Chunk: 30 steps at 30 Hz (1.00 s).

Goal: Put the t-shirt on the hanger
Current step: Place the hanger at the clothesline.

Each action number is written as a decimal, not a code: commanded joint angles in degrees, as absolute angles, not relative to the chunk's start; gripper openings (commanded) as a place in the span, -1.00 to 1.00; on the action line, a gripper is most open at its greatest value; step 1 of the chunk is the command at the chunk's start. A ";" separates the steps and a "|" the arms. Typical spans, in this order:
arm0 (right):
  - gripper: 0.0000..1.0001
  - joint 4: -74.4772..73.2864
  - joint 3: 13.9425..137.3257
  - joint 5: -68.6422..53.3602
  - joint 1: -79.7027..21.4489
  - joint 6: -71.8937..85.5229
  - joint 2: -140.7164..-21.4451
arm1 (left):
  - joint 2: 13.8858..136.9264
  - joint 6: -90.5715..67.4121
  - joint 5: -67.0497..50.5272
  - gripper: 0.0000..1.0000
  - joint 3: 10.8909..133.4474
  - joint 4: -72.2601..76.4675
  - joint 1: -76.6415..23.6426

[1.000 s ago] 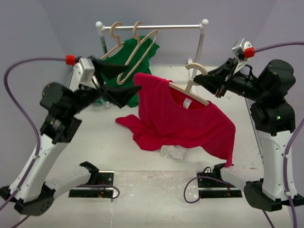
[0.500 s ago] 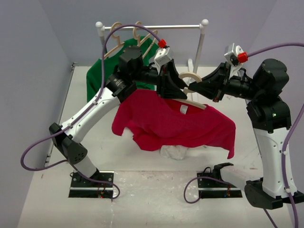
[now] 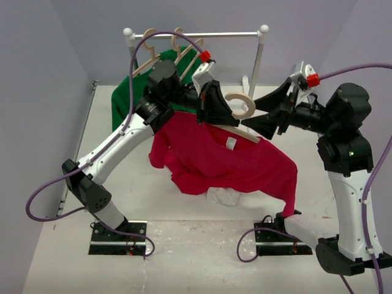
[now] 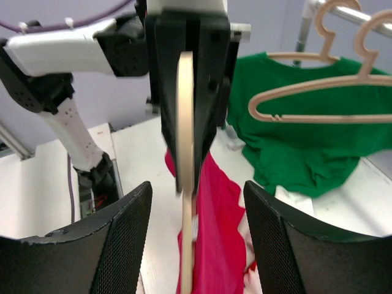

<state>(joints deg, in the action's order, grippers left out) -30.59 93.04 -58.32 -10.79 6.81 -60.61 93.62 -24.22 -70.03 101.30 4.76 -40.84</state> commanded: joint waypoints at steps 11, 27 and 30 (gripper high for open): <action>0.02 -51.56 86.12 -58.05 -8.26 -16.78 -53.50 | 94.61 -36.20 -82.29 -1.00 106.27 17.93 -34.19; -1.00 -38.83 81.10 -46.40 -9.38 -8.00 -50.99 | 93.65 -39.50 -67.05 0.99 111.45 14.33 -29.06; -1.00 -38.42 82.89 -31.37 -8.51 -2.00 -49.33 | 89.48 -35.53 -49.00 1.00 110.32 2.09 -24.01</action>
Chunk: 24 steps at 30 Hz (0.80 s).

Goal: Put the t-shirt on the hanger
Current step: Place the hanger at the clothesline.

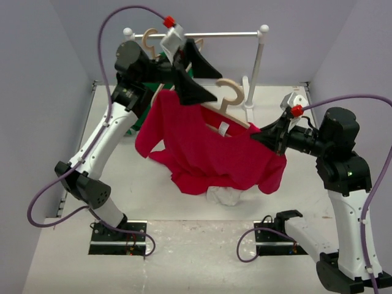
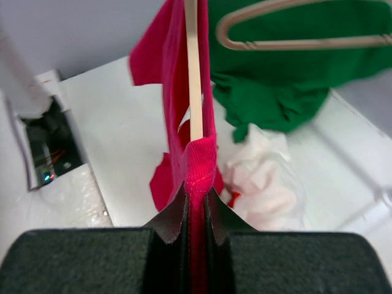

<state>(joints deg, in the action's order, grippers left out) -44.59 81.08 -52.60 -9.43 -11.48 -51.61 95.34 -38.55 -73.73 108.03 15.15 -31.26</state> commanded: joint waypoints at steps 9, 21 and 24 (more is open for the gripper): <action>-1.00 -44.71 95.17 -23.30 -6.51 5.49 -46.39 | 71.28 -27.90 -7.45 1.00 96.83 -14.17 -14.41; -1.00 -40.51 103.81 -13.17 -9.73 19.11 -70.08 | 54.61 -19.36 4.29 1.00 75.18 -20.15 -14.41; -1.00 -37.57 100.90 -3.66 -15.25 20.82 -72.02 | 52.40 -17.41 6.03 1.00 70.84 -22.60 -14.41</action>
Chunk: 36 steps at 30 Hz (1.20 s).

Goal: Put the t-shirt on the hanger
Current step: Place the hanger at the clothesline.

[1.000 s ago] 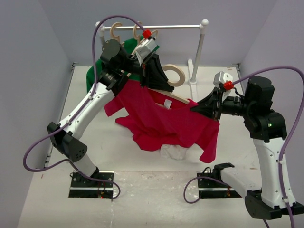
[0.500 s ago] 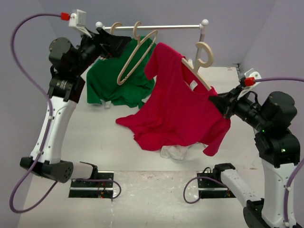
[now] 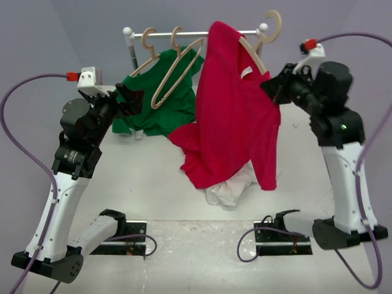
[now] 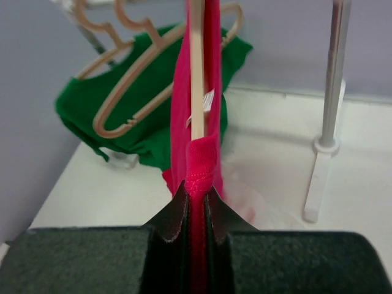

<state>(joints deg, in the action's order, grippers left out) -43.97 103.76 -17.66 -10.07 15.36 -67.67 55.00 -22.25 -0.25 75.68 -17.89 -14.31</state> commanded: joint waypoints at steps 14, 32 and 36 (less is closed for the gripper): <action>-1.00 -25.36 88.58 11.70 -21.51 28.81 -70.78 | 44.74 -15.82 4.40 1.00 49.87 -19.37 -14.49; -1.00 -22.46 106.90 11.81 -21.62 23.38 -93.09 | 37.25 -14.03 8.89 1.00 41.55 -14.69 -14.42; -1.00 -19.39 102.23 13.43 -22.03 24.07 -95.10 | 36.95 -13.52 7.97 1.00 41.42 -14.85 -14.48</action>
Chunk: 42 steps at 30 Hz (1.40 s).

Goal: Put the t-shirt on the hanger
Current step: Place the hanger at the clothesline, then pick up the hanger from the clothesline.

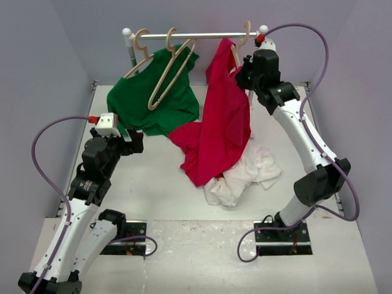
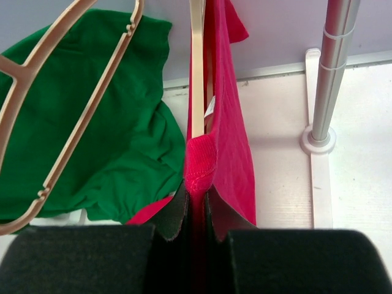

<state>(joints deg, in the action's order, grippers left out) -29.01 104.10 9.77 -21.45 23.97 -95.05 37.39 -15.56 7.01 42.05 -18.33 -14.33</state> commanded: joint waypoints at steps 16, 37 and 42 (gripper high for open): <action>-0.65 -17.14 98.62 20.39 -25.75 27.77 -101.51 | 38.06 -13.53 7.79 1.00 41.57 -15.37 -14.50; 0.71 -27.09 63.69 3.76 -11.60 21.91 -53.18 | 71.40 -6.59 -6.10 1.00 78.32 -21.35 -14.39; 0.55 -26.98 59.59 -6.80 -11.60 20.45 -50.76 | 89.00 1.92 -16.58 0.95 97.49 -32.29 -13.99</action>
<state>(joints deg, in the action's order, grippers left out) -26.08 62.54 3.36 -11.68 23.10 -51.00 77.94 -7.29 -6.57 86.02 -22.97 -14.27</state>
